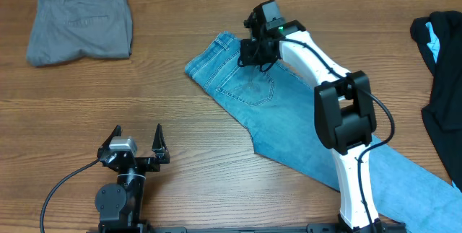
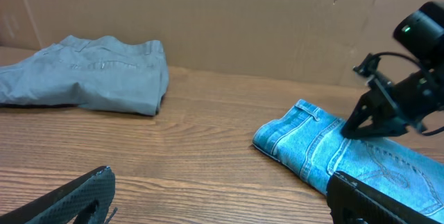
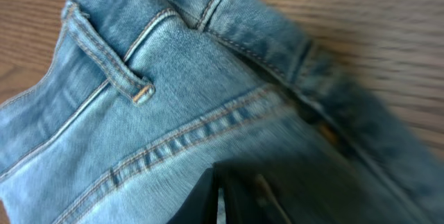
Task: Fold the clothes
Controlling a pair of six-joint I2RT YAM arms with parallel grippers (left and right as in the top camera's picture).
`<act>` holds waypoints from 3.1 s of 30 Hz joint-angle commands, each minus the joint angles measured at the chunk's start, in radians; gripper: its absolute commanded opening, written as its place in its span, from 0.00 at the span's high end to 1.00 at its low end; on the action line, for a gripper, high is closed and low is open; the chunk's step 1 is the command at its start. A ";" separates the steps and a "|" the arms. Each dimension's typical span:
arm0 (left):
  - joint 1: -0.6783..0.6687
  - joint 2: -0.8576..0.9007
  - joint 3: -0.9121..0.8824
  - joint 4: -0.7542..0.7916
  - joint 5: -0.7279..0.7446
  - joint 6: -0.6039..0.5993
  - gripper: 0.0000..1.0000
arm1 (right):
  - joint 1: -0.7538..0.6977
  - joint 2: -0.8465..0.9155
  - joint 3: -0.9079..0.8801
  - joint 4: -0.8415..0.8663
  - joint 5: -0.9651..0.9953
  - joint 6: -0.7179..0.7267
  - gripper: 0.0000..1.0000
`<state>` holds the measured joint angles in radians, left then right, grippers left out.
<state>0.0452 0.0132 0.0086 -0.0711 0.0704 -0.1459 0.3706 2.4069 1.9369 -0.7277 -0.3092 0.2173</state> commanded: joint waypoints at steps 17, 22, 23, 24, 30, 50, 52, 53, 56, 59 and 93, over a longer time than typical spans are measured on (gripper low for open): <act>-0.008 -0.009 -0.004 0.000 0.008 0.011 0.00 | 0.257 0.000 0.079 -0.026 0.048 -0.083 0.96; -0.008 -0.009 -0.004 0.000 0.007 0.011 0.00 | 0.160 -0.058 0.179 -0.180 0.143 0.015 0.86; -0.008 -0.009 -0.004 0.000 0.008 0.011 0.00 | 0.132 -0.071 0.200 -0.221 0.162 0.040 0.85; -0.008 -0.009 -0.004 0.000 0.008 0.011 0.00 | 0.101 -0.085 0.220 -0.261 0.173 0.063 0.84; -0.008 -0.009 -0.004 0.000 0.007 0.011 0.00 | -0.082 -0.203 0.262 -0.406 0.219 0.174 0.72; -0.008 -0.009 -0.004 0.000 0.007 0.011 0.00 | -0.028 -0.164 -0.031 -0.260 -0.103 -0.262 0.28; -0.008 -0.009 -0.004 0.000 0.007 0.011 0.00 | -0.005 -0.153 -0.059 -0.226 -0.091 -0.276 0.22; -0.008 -0.009 -0.004 0.000 0.008 0.011 0.00 | 0.006 -0.146 -0.076 -0.200 -0.080 -0.277 0.18; -0.008 -0.009 -0.004 0.000 0.007 0.011 0.00 | 0.035 -0.114 -0.110 -0.136 -0.043 -0.277 0.10; -0.008 -0.009 -0.004 0.000 0.007 0.011 0.00 | 0.051 -0.083 -0.127 -0.098 -0.041 -0.277 0.09; -0.008 -0.009 -0.004 0.000 0.007 0.011 0.00 | 0.111 -0.088 0.214 -0.265 0.048 -0.108 0.26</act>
<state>0.0452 0.0132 0.0086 -0.0711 0.0704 -0.1459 0.5507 2.3329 2.0838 -0.9630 -0.3000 -0.0269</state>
